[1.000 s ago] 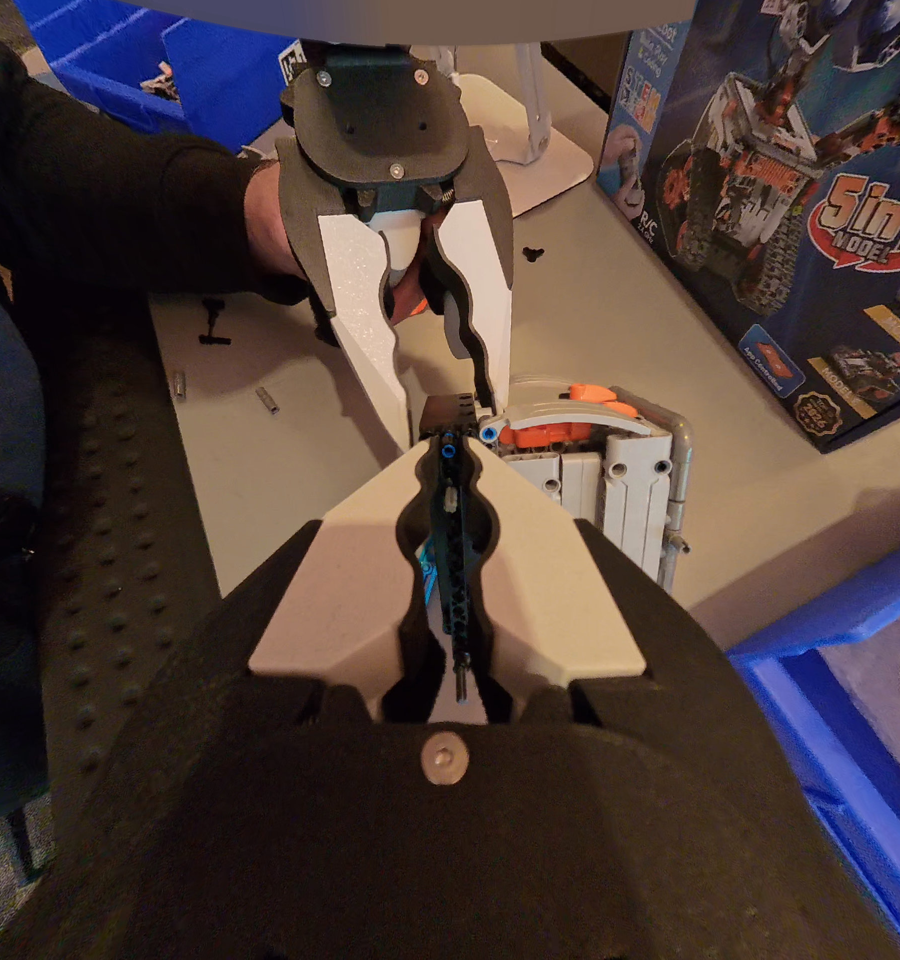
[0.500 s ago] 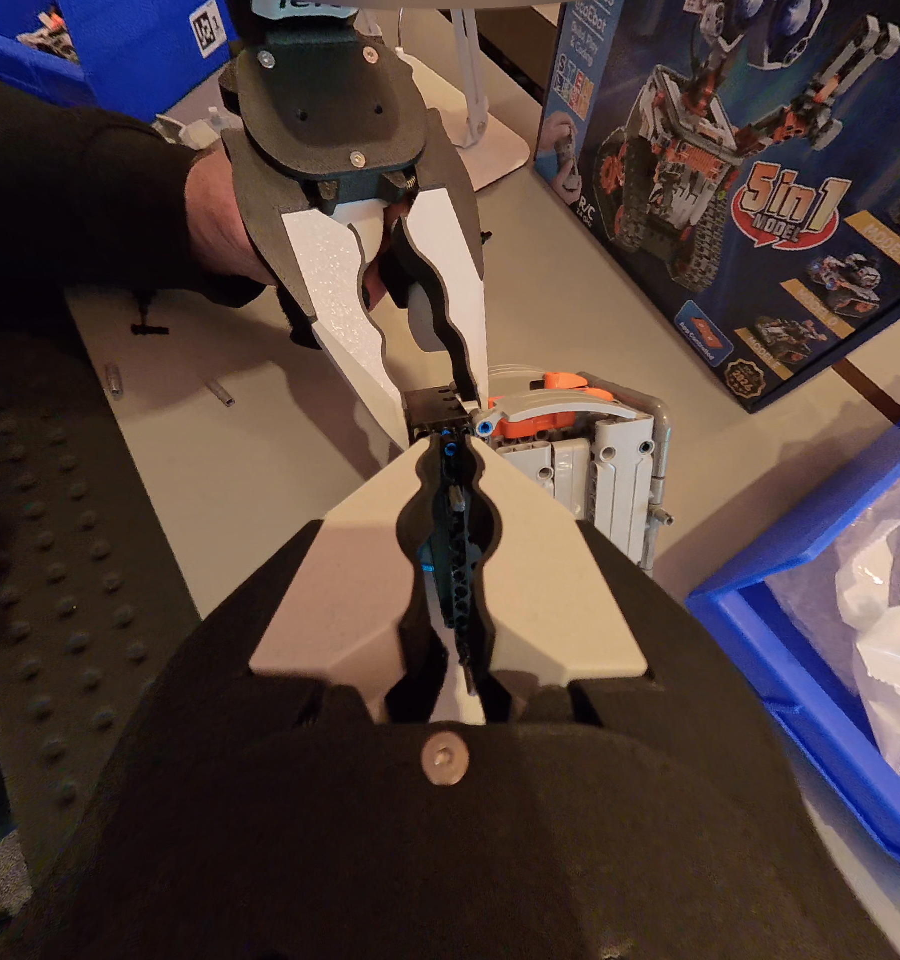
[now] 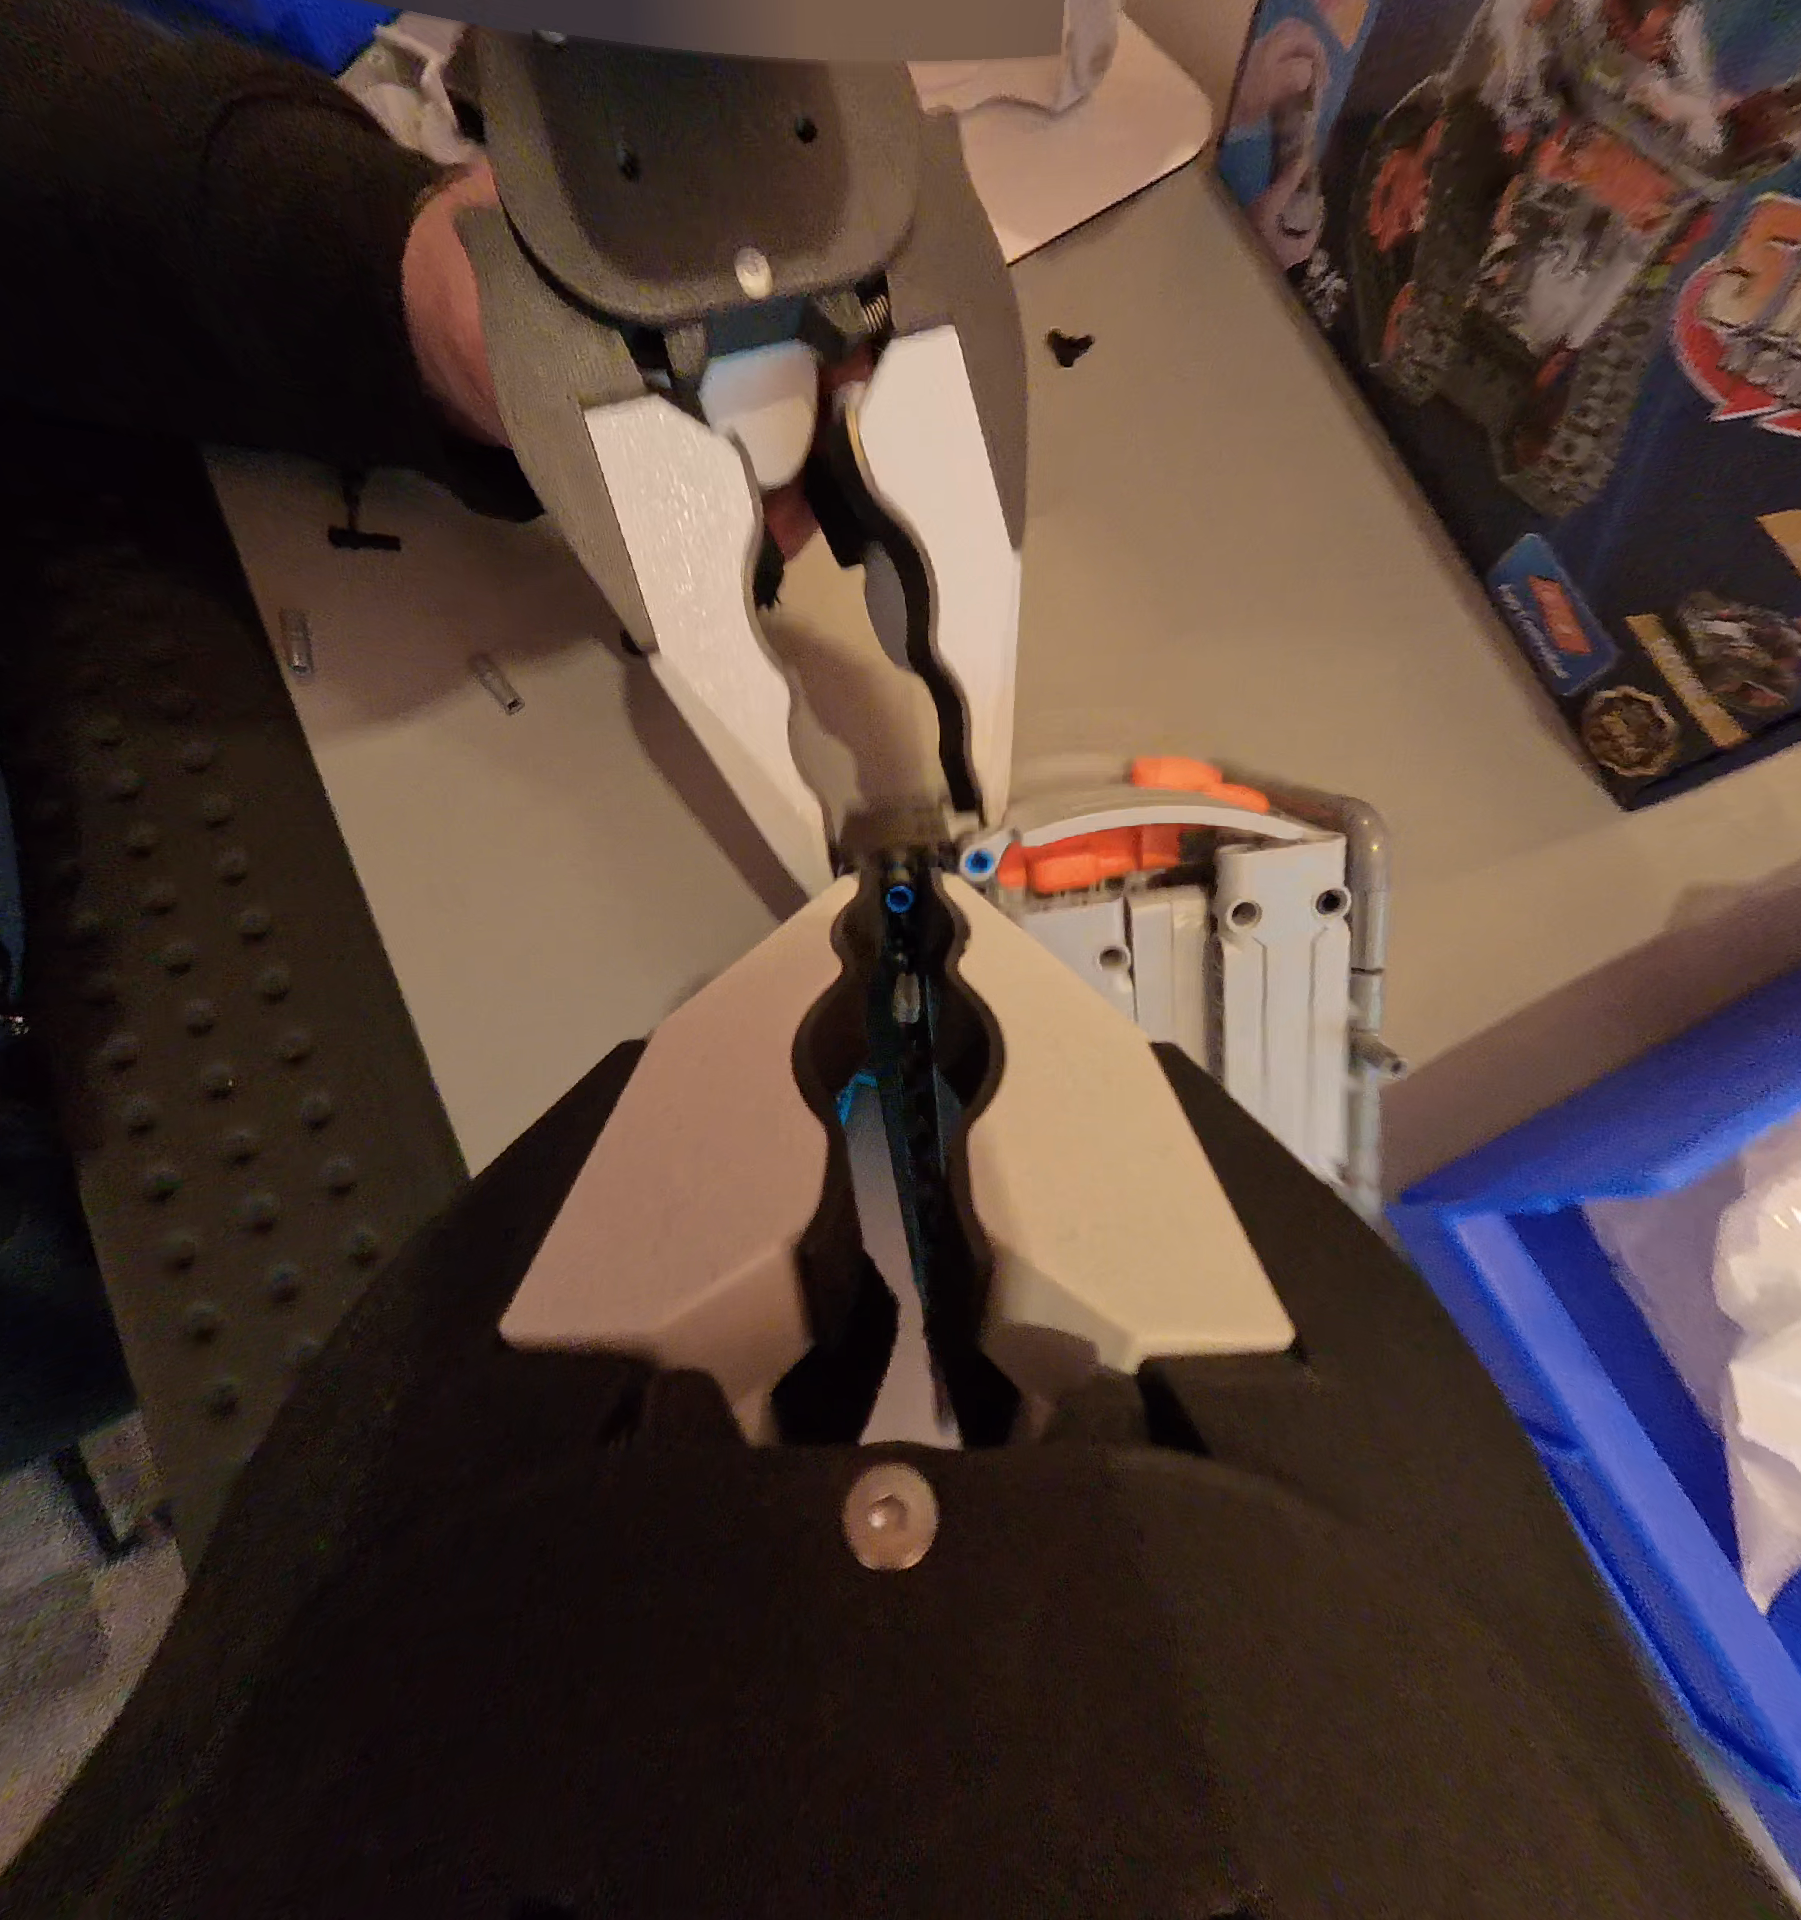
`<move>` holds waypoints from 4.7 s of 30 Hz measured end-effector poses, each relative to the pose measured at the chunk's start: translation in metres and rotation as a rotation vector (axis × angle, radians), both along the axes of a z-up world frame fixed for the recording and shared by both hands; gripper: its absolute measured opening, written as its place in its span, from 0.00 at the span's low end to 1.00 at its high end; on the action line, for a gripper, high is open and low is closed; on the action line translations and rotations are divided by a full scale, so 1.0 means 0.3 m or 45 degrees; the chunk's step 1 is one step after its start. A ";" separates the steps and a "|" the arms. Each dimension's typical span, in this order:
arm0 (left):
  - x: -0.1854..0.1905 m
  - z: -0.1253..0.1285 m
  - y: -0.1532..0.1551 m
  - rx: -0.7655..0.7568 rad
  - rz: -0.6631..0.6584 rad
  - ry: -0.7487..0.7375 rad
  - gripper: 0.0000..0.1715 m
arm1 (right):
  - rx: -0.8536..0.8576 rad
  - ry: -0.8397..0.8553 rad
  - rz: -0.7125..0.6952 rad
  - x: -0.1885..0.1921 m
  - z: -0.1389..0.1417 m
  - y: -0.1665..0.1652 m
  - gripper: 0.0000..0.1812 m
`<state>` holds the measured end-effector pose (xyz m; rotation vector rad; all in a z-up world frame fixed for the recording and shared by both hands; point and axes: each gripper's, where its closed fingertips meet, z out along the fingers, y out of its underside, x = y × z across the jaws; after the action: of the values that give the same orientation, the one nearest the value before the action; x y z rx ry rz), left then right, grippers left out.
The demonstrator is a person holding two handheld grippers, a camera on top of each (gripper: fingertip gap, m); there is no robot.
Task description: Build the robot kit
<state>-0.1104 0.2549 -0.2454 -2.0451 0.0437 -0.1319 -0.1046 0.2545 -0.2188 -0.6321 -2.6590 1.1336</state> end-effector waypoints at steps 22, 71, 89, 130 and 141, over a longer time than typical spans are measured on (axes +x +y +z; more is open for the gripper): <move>-0.011 -0.147 -0.045 -0.130 -0.120 -0.117 0.15 | 0.032 -0.019 -0.297 0.038 0.012 0.191 0.11; 0.107 -0.052 0.164 -0.580 -0.288 0.278 0.04 | -0.537 0.148 -0.353 0.081 -0.181 0.181 0.14; 0.109 -0.062 0.159 -0.586 -0.367 0.387 0.04 | -0.471 0.215 -0.403 0.082 -0.181 0.179 0.13; 0.117 -0.028 0.190 -0.562 -0.361 0.439 0.04 | -0.531 0.177 -0.389 0.076 -0.182 0.185 0.13; 0.117 -0.029 0.187 -0.570 -0.372 0.374 0.04 | -0.511 0.205 -0.389 0.077 -0.182 0.183 0.13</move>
<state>-0.0752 0.3109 -0.2541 -2.4811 0.5395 -0.0206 -0.0816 0.3094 -0.2734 -0.9299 -2.1220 1.5552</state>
